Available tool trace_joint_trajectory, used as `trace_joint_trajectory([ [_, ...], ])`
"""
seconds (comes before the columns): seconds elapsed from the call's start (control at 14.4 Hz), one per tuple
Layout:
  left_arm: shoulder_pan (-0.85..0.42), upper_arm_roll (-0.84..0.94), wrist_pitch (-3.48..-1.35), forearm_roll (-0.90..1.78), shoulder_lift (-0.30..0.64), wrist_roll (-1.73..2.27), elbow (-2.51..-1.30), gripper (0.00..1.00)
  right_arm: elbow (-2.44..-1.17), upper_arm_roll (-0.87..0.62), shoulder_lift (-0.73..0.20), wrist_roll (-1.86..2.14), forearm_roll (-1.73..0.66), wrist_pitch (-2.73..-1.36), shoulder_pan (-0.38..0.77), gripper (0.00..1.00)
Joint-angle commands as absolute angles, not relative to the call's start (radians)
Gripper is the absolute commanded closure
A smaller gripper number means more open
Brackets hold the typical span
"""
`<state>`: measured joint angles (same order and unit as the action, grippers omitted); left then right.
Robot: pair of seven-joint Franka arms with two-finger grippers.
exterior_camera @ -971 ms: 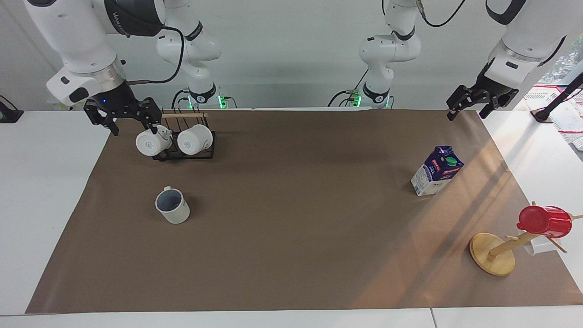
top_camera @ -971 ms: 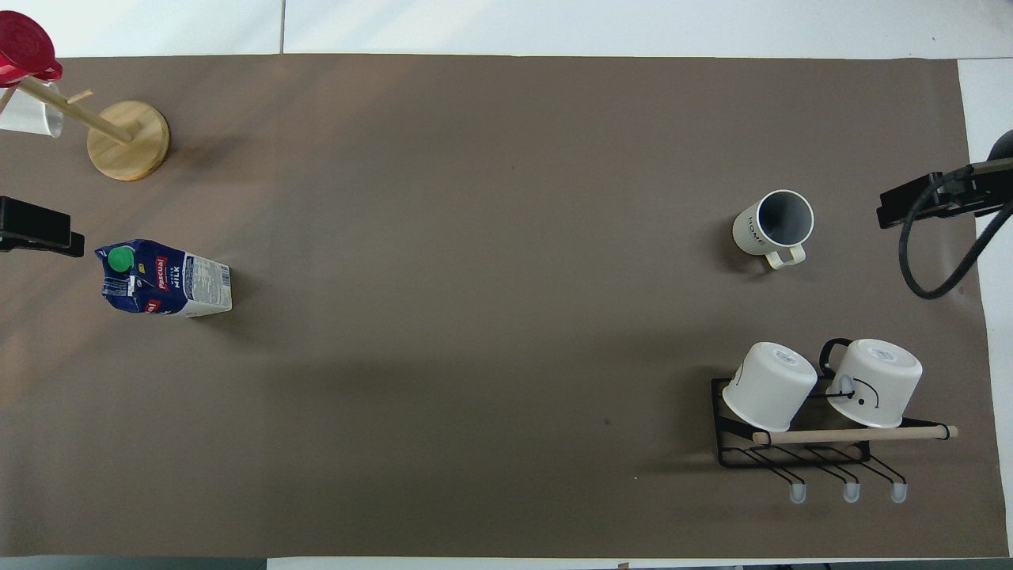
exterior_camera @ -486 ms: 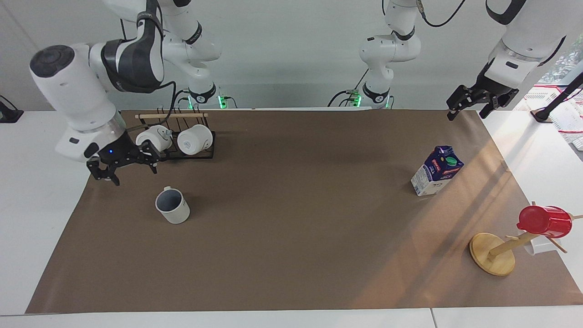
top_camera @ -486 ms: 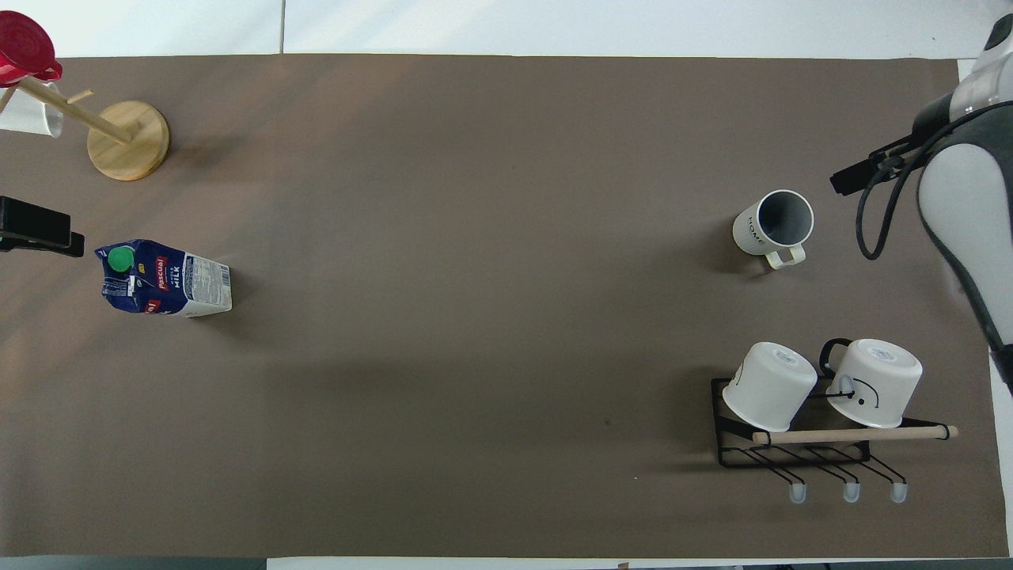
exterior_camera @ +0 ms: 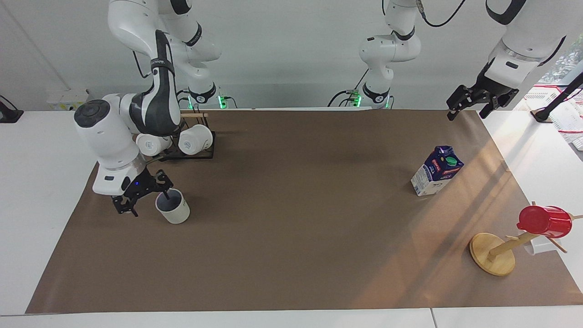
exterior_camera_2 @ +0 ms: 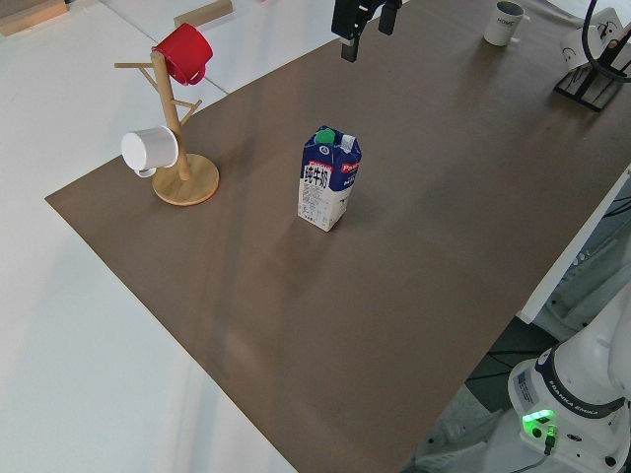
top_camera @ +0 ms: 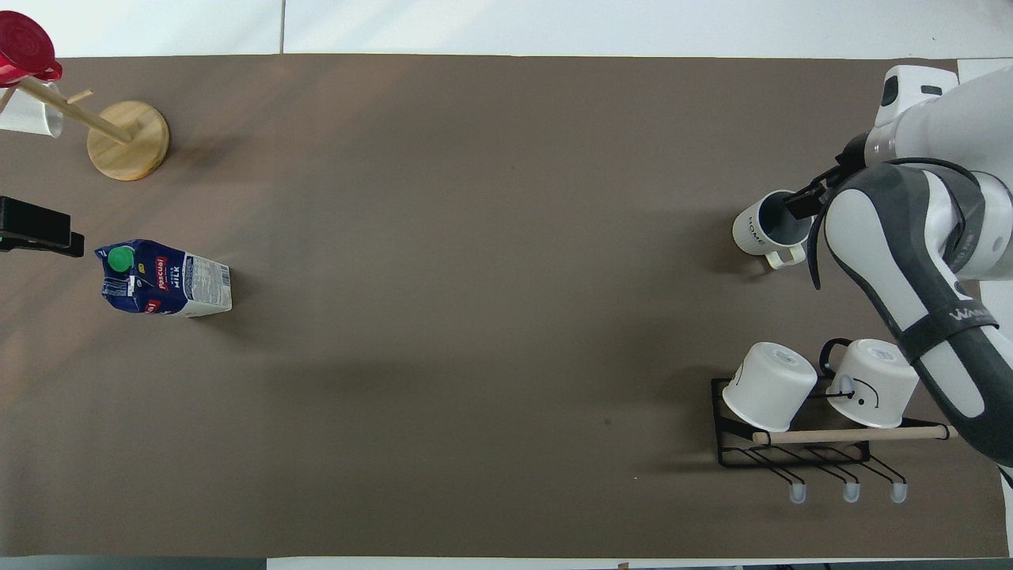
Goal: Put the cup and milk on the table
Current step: 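Reach the right gripper to the white mug and grasp it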
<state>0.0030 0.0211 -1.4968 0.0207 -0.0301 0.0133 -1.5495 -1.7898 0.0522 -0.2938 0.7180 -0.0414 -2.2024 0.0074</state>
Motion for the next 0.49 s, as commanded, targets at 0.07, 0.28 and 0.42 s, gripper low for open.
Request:
trace_joint_trajectory([
  [0.07,0.0,0.018,-1.494,0.003,-0.054,0.006,-1.572,0.0,-1.802,0.046,-0.341,0.788,-0.071,-2.243,0.0,0.0],
  [0.28,0.008,0.014,-1.486,0.003,-0.057,0.005,-1.572,0.0,-1.822,0.048,-0.353,0.79,-0.071,-2.288,0.0,0.18],
  [0.42,0.006,0.014,-1.497,0.003,-0.058,0.008,-1.578,0.0,-1.832,0.048,-0.36,0.785,-0.071,-2.319,0.008,0.67],
])
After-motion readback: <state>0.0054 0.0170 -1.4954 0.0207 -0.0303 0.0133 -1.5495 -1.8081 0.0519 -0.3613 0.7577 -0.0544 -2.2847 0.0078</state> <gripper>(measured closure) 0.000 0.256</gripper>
